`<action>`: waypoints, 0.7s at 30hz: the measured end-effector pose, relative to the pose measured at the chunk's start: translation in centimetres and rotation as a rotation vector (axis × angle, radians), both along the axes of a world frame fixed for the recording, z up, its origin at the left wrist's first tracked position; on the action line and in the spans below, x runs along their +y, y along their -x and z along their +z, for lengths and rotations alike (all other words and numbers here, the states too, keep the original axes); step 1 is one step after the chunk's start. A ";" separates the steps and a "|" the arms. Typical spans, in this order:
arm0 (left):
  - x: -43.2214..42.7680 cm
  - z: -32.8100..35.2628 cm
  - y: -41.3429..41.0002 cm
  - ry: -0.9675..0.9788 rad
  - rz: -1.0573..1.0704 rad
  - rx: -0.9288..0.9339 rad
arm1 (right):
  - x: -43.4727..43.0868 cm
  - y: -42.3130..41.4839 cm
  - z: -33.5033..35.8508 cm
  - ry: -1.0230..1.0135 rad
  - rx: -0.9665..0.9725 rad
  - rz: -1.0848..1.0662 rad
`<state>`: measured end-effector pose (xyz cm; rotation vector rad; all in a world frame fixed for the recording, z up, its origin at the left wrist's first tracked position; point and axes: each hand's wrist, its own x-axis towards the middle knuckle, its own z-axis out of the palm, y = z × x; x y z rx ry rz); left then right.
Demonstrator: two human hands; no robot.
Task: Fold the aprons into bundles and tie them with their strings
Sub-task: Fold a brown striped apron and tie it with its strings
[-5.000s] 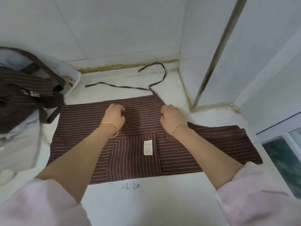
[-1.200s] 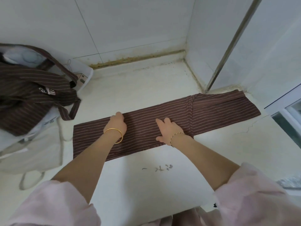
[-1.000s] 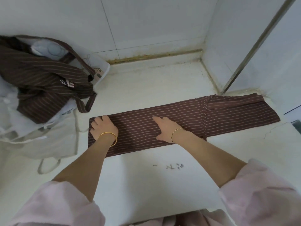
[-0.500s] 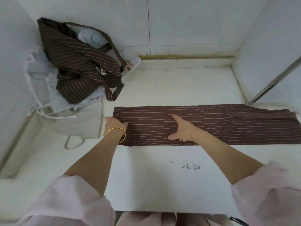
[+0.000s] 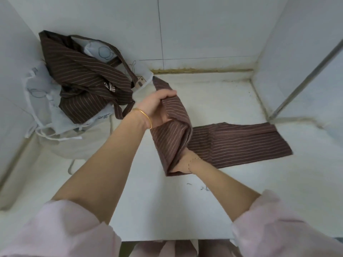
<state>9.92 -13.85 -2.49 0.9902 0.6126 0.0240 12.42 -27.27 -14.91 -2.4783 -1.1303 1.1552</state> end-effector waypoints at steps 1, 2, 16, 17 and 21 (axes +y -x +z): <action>-1.1 0.6 -1.1 -0.039 -0.074 -0.013 | 0.2 0.6 0.5 -0.087 0.156 -0.095; -2.1 0.9 -2.0 -0.068 -0.130 -0.024 | 0.0 0.6 1.0 -0.174 0.344 -0.262; -10.7 -7.5 -9.3 -1.091 -0.483 0.141 | -16.5 -12.1 -0.3 -0.975 0.762 -1.722; -9.7 -8.3 -8.9 -1.210 -0.461 0.203 | -16.7 -12.3 -0.6 -0.821 0.574 -1.640; -7.2 -10.7 -7.6 -1.495 -0.603 0.404 | -17.1 -12.8 -1.4 -0.300 -0.141 -1.192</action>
